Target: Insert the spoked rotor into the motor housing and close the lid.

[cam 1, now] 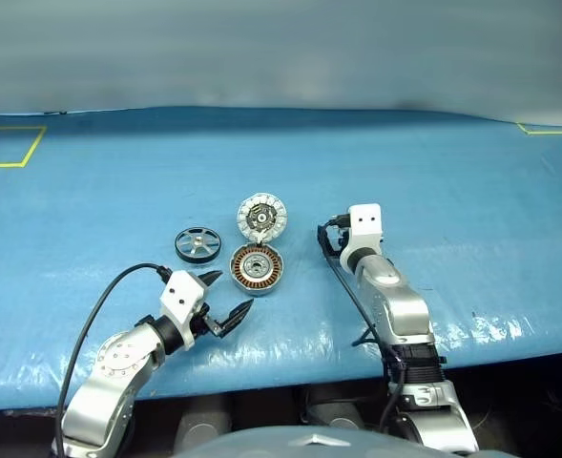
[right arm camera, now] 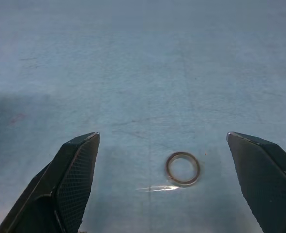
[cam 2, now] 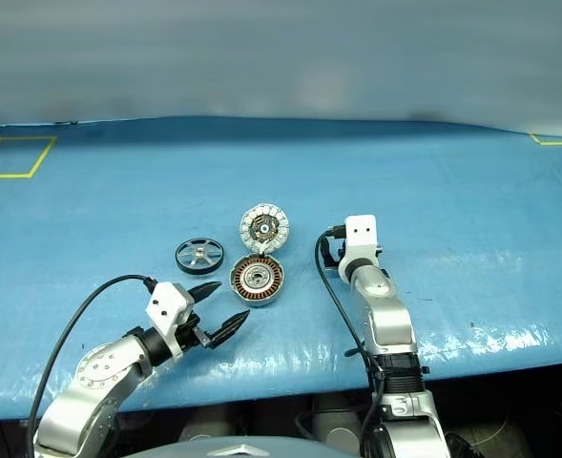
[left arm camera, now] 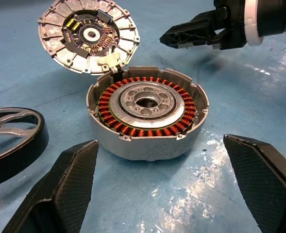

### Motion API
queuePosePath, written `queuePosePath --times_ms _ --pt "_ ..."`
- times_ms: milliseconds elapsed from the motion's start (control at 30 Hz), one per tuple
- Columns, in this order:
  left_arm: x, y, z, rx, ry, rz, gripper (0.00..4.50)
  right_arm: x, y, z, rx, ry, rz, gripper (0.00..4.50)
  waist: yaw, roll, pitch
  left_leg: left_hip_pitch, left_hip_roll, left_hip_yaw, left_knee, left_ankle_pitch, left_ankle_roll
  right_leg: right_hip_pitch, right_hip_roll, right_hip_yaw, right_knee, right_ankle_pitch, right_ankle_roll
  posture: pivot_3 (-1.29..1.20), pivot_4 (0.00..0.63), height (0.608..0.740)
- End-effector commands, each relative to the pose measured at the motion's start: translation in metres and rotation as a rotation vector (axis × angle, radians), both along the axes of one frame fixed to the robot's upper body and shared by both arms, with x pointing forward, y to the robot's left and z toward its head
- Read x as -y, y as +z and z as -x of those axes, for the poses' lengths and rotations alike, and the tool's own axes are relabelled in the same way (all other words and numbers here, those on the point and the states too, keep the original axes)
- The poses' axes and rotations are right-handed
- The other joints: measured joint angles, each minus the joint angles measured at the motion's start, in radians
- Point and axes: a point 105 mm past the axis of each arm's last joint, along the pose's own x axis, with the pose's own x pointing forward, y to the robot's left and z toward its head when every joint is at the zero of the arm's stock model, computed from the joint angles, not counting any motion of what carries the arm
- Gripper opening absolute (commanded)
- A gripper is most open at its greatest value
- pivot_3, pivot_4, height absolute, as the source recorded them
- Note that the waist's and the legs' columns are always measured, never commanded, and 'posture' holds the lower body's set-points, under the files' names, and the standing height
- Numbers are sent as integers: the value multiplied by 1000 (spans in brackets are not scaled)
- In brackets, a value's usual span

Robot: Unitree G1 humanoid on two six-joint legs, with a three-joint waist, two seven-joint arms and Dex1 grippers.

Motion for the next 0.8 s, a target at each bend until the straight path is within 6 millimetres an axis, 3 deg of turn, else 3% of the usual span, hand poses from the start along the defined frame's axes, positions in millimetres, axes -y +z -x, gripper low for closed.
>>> queuePosePath --times_ms 33,367,733,800 --pt "5 14 2 57 -21 13 4500 10 3 -8 35 -75 -20 4415 0 0 0 0 0 0 0 0 0 0 0 0 0 0 0 0 150 740" --pt "4 14 2 59 -18 16 4500 -7 -39 -1 -95 -47 -40 4415 -10 -1 -1 2 1 0 0 0 0 2 0 0 0 0 0 0 150 740" --pt "2 12 2 54 -18 10 4500 -12 -53 13 -133 -40 -29 932 -21 -3 -3 6 2 -1 0 0 0 7 0 0 0 0 -1 0 150 740" --pt "2 12 2 54 -18 11 4500 -13 -53 16 -135 -26 -22 664 -21 -3 -3 10 2 -1 -1 0 0 10 0 0 0 -1 -1 0 150 740"
